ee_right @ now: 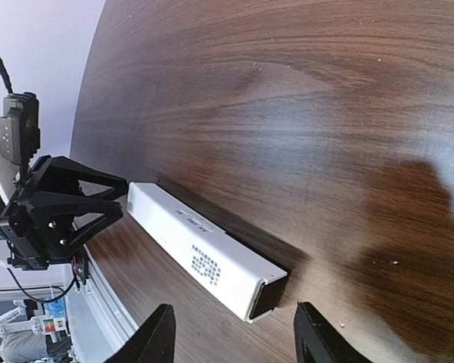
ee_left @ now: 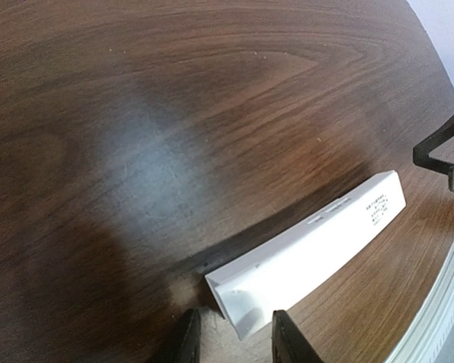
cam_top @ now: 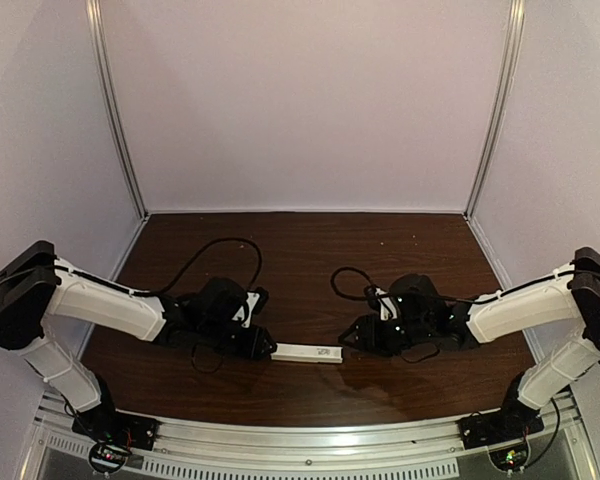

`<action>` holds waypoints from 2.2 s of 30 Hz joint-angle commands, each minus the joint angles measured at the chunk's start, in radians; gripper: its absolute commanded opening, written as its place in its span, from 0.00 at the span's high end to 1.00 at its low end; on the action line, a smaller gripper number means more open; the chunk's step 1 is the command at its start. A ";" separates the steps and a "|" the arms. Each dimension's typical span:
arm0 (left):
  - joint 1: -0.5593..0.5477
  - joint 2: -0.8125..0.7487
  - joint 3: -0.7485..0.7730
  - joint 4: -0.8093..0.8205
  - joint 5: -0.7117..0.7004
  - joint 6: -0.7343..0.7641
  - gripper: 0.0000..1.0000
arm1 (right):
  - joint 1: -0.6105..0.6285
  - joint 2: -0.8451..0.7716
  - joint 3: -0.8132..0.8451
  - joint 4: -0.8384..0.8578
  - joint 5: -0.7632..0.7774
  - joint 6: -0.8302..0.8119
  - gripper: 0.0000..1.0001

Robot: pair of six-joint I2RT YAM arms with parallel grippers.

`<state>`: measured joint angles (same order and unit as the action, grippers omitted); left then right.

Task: Load the batteries into the remote control
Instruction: Load the battery cover onto the remote control without the battery cover.

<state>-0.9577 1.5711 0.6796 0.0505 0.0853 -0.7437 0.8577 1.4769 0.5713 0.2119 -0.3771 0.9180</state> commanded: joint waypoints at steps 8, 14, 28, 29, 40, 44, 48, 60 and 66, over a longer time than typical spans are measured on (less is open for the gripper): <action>-0.011 0.031 0.037 0.011 -0.015 0.005 0.72 | 0.018 0.072 -0.007 0.075 -0.034 0.030 0.54; -0.017 0.050 0.044 0.007 -0.023 0.000 0.75 | 0.022 0.099 -0.004 0.094 -0.044 0.035 0.56; -0.021 0.074 0.058 -0.022 -0.028 0.000 0.84 | 0.024 0.147 0.004 0.119 -0.061 0.028 0.62; -0.022 0.076 0.059 -0.024 -0.027 0.000 0.85 | 0.025 0.154 0.004 0.119 -0.063 0.028 0.62; -0.032 0.099 0.070 -0.037 -0.019 0.000 0.88 | 0.025 0.174 -0.002 0.137 -0.069 0.031 0.73; -0.038 0.108 0.073 -0.037 -0.012 0.003 0.89 | 0.024 0.180 -0.006 0.142 -0.075 0.029 0.78; -0.051 0.121 0.083 -0.033 -0.003 0.010 0.91 | 0.025 0.182 -0.006 0.137 -0.076 0.024 0.82; -0.092 0.175 0.111 0.039 0.086 0.018 0.97 | 0.022 0.179 -0.006 0.143 -0.079 0.016 0.87; -0.091 0.175 0.111 0.043 0.110 0.021 0.94 | 0.012 0.163 -0.006 0.133 -0.082 0.014 0.85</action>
<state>-0.9894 1.6619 0.7837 -0.0029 0.0051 -0.7345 0.8623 1.6215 0.5648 0.3298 -0.4576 0.9649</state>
